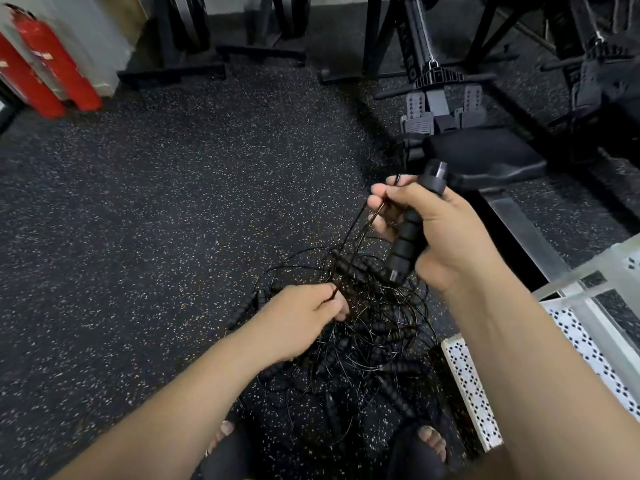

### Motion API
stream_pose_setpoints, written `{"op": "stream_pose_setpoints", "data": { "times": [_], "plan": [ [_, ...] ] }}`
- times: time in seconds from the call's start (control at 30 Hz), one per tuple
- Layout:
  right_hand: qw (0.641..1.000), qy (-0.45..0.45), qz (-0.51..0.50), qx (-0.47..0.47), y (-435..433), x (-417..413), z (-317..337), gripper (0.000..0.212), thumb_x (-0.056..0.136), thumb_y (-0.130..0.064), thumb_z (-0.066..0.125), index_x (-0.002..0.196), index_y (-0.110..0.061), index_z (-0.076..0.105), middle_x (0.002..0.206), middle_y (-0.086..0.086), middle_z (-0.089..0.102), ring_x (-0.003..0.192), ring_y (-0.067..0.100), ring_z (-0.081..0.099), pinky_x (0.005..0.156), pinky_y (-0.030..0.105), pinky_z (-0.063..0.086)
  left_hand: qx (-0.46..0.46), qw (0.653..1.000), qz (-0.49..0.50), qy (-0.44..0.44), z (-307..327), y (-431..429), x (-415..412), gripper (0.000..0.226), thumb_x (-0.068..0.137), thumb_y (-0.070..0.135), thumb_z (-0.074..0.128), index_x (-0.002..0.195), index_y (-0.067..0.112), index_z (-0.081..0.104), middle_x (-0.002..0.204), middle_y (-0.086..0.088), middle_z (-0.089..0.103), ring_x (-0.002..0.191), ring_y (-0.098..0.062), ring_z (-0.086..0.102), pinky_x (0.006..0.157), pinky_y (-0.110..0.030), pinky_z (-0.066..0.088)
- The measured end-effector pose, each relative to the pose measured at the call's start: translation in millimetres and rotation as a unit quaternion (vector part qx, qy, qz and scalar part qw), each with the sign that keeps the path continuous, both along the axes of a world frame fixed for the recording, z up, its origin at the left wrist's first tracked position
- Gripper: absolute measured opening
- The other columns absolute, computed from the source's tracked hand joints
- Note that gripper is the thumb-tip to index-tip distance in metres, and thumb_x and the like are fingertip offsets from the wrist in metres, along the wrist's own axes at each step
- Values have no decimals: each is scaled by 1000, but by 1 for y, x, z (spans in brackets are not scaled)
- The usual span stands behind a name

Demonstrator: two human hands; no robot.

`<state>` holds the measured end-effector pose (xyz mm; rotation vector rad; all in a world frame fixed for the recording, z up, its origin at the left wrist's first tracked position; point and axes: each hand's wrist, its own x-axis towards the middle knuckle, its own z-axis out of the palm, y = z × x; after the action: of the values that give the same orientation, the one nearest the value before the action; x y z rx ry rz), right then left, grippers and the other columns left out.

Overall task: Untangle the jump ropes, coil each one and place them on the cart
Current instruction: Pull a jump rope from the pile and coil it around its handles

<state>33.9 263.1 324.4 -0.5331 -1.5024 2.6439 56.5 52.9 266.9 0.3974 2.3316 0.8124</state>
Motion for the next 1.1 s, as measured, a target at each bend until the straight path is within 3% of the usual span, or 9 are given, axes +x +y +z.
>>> {"op": "stream_pose_setpoints", "data": {
  "times": [0.13, 0.23, 0.4, 0.5, 0.63, 0.73, 0.83, 0.97, 1.1],
  "plan": [
    [999, 0, 46, 14, -5, -2, -14, 24, 98, 2, 69, 120, -5, 64, 120, 26, 77, 102, 32, 78, 75, 34, 64, -2, 999, -1, 50, 9, -5, 1, 26, 114, 43, 46, 108, 44, 70, 107, 32, 73, 82, -23, 75, 77, -41, 62],
    [990, -18, 120, 65, -16, -1, -28, 26, 95, 6, 69, 120, 1, 69, 120, 24, 78, 114, 36, 77, 95, 43, 63, 27, 997, 14, 78, 21, -11, 0, 26, 114, 46, 46, 107, 44, 70, 106, 36, 73, 66, -8, 68, 68, -32, 58],
    [928, -55, 272, 247, -36, 9, -42, 16, 84, -4, 73, 99, -9, 75, 92, 5, 76, 82, 16, 68, 87, 41, 54, 135, 982, 95, 92, 45, -23, -7, 25, 112, 34, 53, 98, 33, 74, 93, 24, 79, 89, 6, 74, 88, -29, 63],
    [897, -54, 326, 294, -48, 11, -51, 27, 66, -15, 75, 90, -6, 68, 89, 7, 70, 87, 26, 65, 95, 54, 52, 197, 963, 169, 76, 52, -33, -14, 31, 113, 30, 51, 97, 19, 75, 86, 7, 82, 85, -9, 79, 82, -26, 64],
    [879, -52, 381, 283, -60, 15, -61, 27, 85, 8, 69, 110, -2, 74, 111, 6, 83, 118, 27, 75, 115, 43, 49, 283, 925, 253, 26, 57, -44, -24, 35, 115, 32, 47, 105, 8, 70, 90, -8, 82, 89, -28, 81, 83, -40, 67],
    [853, -54, 390, 342, -65, 15, -69, 21, 90, -2, 73, 107, -14, 80, 110, -4, 83, 116, 17, 74, 120, 45, 44, 325, 900, 289, 15, 58, -52, -34, 37, 116, 34, 44, 112, 5, 68, 96, -11, 82, 93, -28, 82, 87, -43, 65],
    [835, -63, 379, 394, -65, 15, -71, 12, 88, -19, 81, 100, -18, 79, 101, -3, 82, 105, 22, 75, 113, 41, 48, 358, 874, 329, -2, 50, -62, -46, 38, 117, 34, 43, 117, 4, 66, 103, -13, 82, 99, -30, 81, 90, -45, 63],
    [817, -64, 372, 437, -62, 18, -65, 19, 86, -24, 87, 92, -15, 71, 77, -10, 67, 76, 12, 60, 78, 35, 45, 377, 848, 373, -27, 29, -71, -63, 38, 117, 34, 43, 121, 4, 66, 107, -14, 82, 102, -31, 80, 90, -45, 61],
    [799, -58, 377, 466, -58, 20, -50, 18, 83, -20, 88, 89, -17, 71, 70, -12, 68, 70, 11, 61, 76, 36, 51, 374, 835, 399, -51, 12, -72, -74, 36, 116, 35, 45, 116, 8, 68, 106, -13, 82, 105, -32, 80, 81, -37, 60]
  ]
}}
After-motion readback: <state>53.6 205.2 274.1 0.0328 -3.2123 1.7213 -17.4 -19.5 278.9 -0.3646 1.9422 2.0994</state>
